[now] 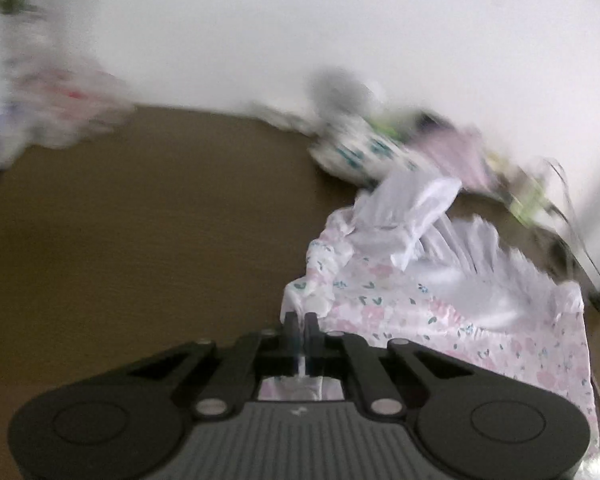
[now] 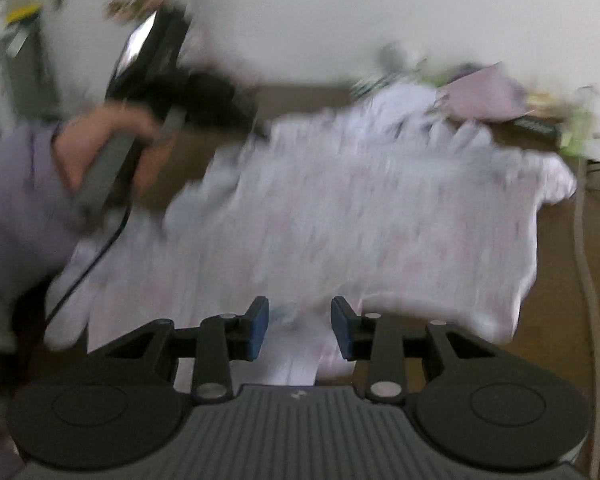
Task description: Fold clothes
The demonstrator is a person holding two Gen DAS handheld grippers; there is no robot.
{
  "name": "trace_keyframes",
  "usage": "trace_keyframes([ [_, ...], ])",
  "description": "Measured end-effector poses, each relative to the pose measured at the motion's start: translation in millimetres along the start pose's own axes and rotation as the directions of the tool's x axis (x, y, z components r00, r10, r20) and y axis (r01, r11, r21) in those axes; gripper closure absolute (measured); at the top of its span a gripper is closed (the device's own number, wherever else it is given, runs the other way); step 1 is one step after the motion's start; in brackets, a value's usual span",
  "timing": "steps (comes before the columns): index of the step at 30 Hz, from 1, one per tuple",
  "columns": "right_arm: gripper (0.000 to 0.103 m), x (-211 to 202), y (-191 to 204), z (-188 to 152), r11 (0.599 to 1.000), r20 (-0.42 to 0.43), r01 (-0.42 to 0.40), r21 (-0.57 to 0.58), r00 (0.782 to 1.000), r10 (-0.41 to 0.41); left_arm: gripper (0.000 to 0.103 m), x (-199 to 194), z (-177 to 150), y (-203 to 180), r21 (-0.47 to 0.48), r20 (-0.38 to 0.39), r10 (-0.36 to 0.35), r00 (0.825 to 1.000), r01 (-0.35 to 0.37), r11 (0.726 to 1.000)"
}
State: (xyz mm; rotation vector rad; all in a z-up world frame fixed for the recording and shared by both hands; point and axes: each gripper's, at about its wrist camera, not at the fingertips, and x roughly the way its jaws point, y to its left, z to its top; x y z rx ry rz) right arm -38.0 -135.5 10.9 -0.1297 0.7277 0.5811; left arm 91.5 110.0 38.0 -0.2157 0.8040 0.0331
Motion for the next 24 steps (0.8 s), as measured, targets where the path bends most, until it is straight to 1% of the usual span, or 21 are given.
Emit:
trace_keyframes([
  [2, 0.070, 0.2, 4.8, -5.5, 1.000, -0.001, 0.008, -0.027, 1.000, -0.008, 0.102, -13.6, -11.1, 8.7, -0.038, 0.026, 0.071, 0.997, -0.070, 0.997],
  [4, 0.071, -1.6, 4.8, -4.1, 0.998, -0.017, 0.028, -0.050, 0.999, -0.029, 0.100, -27.3, -22.3, 17.5, -0.078, 0.049, 0.143, 0.989, -0.139, 0.987],
  [5, 0.071, -3.0, 3.7, -2.8, 0.997, -0.027, 0.045, -0.063, 0.999, -0.047, 0.099, -34.7, -31.0, 21.9, -0.104, 0.023, 0.148, 0.989, -0.145, 0.984],
  [7, 0.071, -6.3, -2.9, 0.3, 0.992, -0.041, 0.089, -0.086, 0.995, -0.092, 0.097, -57.4, -47.1, 24.6, -0.107, -0.015, 0.100, 0.995, -0.101, 0.989],
  [8, 0.071, -7.5, -7.8, 2.3, 0.986, -0.043, 0.129, -0.102, 0.990, -0.134, 0.094, -69.6, -53.8, 24.9, -0.097, -0.041, 0.069, 0.997, -0.073, 0.993],
  [9, 0.071, -8.6, -14.1, 5.4, 0.978, -0.045, 0.176, -0.116, 0.982, -0.182, 0.093, -82.1, -54.5, 25.8, -0.092, -0.018, 0.055, 0.998, -0.057, 0.994],
  [10, 0.071, -8.8, -23.6, 10.1, 0.968, -0.051, 0.220, -0.118, 0.973, -0.227, 0.092, -94.8, -53.2, 27.0, -0.088, 0.021, 0.046, 0.999, -0.044, 0.995],
  [11, 0.070, -8.4, -33.1, 14.8, 0.959, -0.055, 0.260, -0.113, 0.962, -0.267, 0.089, -107.4, -51.9, 28.1, -0.084, 0.060, 0.038, 0.997, -0.032, 0.996],
  [12, 0.070, -7.2, -42.0, 18.7, 0.948, -0.052, 0.299, -0.103, 0.951, -0.306, 0.083, -120.1, -50.6, 29.2, -0.079, 0.099, 0.029, 0.995, -0.021, 0.997],
  [13, 0.070, -6.7, -49.3, 22.7, 0.937, -0.043, 0.336, -0.091, 0.939, -0.341, 0.067, -123.3, -46.4, 25.9, -0.034, 0.143, 0.023, 0.989, -0.019, 0.999],
  [14, 0.070, -7.7, -52.9, 27.0, 0.928, -0.017, 0.366, -0.073, 0.929, -0.368, 0.061, -123.3, -41.2, 21.2, 0.025, 0.189, 0.017, 0.982, -0.022, 0.999],
  [15, 0.070, -9.9, -51.5, 29.3, 0.928, 0.001, 0.368, -0.061, 0.929, -0.369, 0.061, -123.3, -36.0, 16.5, 0.083, 0.233, 0.008, 0.972, -0.028, 0.996],
  [16, 0.070, -14.6, -39.5, 27.2, 0.948, 0.008, 0.311, -0.066, 0.950, -0.311, 0.061, -114.9, -31.7, 14.8, 0.108, 0.230, 0.006, 0.973, -0.031, 0.994],
  [17, 0.070, -19.4, -27.6, 25.2, 0.965, 0.015, 0.252, -0.071, 0.968, -0.252, 0.061, -103.6, -27.8, 14.3, 0.121, 0.210, 0.006, 0.978, -0.032, 0.992],
  [19, 0.069, -28.8, -3.7, 21.1, 0.988, 0.026, 0.133, -0.083, 0.991, -0.131, 0.062, -80.9, -19.9, 13.1, 0.148, 0.170, 0.007, 0.985, -0.033, 0.988],
  [21, 0.068, -38.2, 20.3, 17.0, 0.995, 0.036, 0.012, -0.097, 0.999, -0.008, 0.070, -58.2, -12.1, 12.0, 0.175, 0.130, 0.009, 0.991, -0.032, 0.984],
  [22, 0.069, -40.2, 32.4, 13.5, 0.993, 0.032, -0.030, -0.113, 0.999, 0.034, 0.081, -46.9, -8.1, 11.5, 0.189, 0.110, 0.011, 0.994, -0.031, 0.982],
  [23, 0.071, -36.3, 43.8, 6.8, 0.988, 0.008, -0.030, -0.149, 0.999, 0.032, 0.086, -41.9, -9.7, 15.8, 0.189, 0.085, 0.020, 0.996, -0.036, 0.981],
  [24, 0.074, -31.7, 51.0, 0.1, 0.984, -0.021, -0.023, -0.178, 1.000, 0.020, 0.088, -39.0, -13.1, 21.8, 0.185, 0.058, 0.032, 0.998, -0.042, 0.982],
])
